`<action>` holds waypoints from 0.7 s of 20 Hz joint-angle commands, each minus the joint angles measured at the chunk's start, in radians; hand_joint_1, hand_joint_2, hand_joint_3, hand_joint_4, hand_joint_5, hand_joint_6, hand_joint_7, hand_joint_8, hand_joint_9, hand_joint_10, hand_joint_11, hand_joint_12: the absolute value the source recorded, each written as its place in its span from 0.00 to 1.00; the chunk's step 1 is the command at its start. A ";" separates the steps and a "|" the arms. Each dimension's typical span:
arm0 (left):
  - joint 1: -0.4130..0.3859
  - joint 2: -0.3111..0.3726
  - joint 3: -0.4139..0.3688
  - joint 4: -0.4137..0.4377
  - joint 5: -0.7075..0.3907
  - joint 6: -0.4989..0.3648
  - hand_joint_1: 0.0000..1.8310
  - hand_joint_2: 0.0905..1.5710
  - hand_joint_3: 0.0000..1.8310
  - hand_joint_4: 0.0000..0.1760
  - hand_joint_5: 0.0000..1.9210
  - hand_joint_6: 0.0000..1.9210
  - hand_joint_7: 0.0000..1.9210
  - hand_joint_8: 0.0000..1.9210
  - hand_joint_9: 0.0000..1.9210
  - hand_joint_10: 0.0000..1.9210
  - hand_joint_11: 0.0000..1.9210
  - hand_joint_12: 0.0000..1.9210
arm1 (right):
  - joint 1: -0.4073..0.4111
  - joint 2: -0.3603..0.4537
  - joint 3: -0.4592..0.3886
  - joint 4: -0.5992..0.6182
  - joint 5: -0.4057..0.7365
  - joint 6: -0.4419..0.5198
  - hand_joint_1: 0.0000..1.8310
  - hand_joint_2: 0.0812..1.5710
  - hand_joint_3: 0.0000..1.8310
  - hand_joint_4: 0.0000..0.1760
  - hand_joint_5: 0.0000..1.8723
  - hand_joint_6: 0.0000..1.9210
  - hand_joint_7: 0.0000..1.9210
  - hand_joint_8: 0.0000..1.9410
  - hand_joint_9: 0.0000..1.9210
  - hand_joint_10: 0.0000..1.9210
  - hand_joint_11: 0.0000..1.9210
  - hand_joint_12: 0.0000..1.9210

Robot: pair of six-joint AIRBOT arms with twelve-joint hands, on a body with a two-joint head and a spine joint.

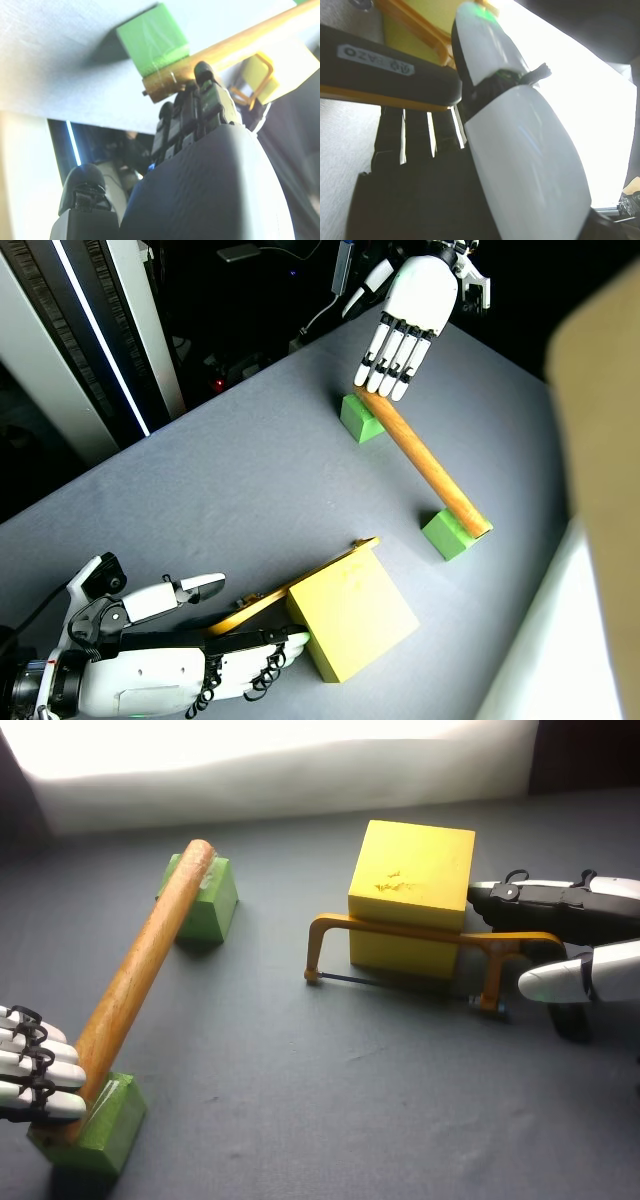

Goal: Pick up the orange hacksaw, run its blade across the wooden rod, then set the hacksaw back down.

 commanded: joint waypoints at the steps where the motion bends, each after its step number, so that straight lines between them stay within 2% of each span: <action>1: -0.008 -0.009 0.004 -0.030 0.019 -0.001 0.03 0.73 0.00 0.00 0.01 0.00 0.02 0.00 0.03 0.00 0.00 0.09 | 0.015 -0.002 0.001 0.047 0.091 0.004 0.62 0.72 0.00 0.00 0.07 0.00 0.05 0.00 0.05 0.00 0.00 0.26; 2: -0.007 -0.010 0.009 -0.030 0.021 -0.001 0.04 0.73 0.00 0.00 0.03 0.00 0.04 0.00 0.04 0.00 0.00 0.14 | 0.017 -0.003 0.000 0.046 0.091 0.000 0.62 0.71 0.00 0.00 0.07 0.00 0.05 0.00 0.05 0.00 0.00 0.24; 5: -0.003 -0.011 0.014 -0.051 0.020 -0.001 0.05 0.73 0.00 0.00 0.02 0.00 0.04 0.00 0.04 0.00 0.00 0.13 | 0.021 -0.006 0.000 0.046 0.087 -0.004 0.63 0.71 0.00 0.00 0.07 0.00 0.06 0.00 0.06 0.00 0.00 0.27; 7: -0.003 -0.011 0.016 -0.052 0.020 -0.001 0.05 0.73 0.00 0.00 0.03 0.00 0.05 0.00 0.05 0.00 0.00 0.18 | 0.020 -0.006 0.000 0.046 0.086 -0.009 0.64 0.72 0.00 0.00 0.08 0.00 0.05 0.00 0.05 0.00 0.00 0.22; 12: 0.000 -0.011 0.022 -0.052 0.018 -0.001 0.04 0.73 0.00 0.00 0.02 0.00 0.04 0.00 0.04 0.00 0.00 0.15 | 0.024 -0.005 -0.001 0.047 0.083 -0.011 0.63 0.72 0.00 0.00 0.08 0.00 0.05 0.00 0.05 0.00 0.00 0.24; 14: 0.004 -0.012 0.028 -0.052 0.017 -0.001 0.06 0.72 0.00 0.00 0.04 0.00 0.05 0.00 0.05 0.00 0.00 0.17 | 0.026 -0.005 -0.001 0.048 0.083 -0.008 0.63 0.71 0.00 0.00 0.08 0.00 0.05 0.00 0.06 0.00 0.00 0.25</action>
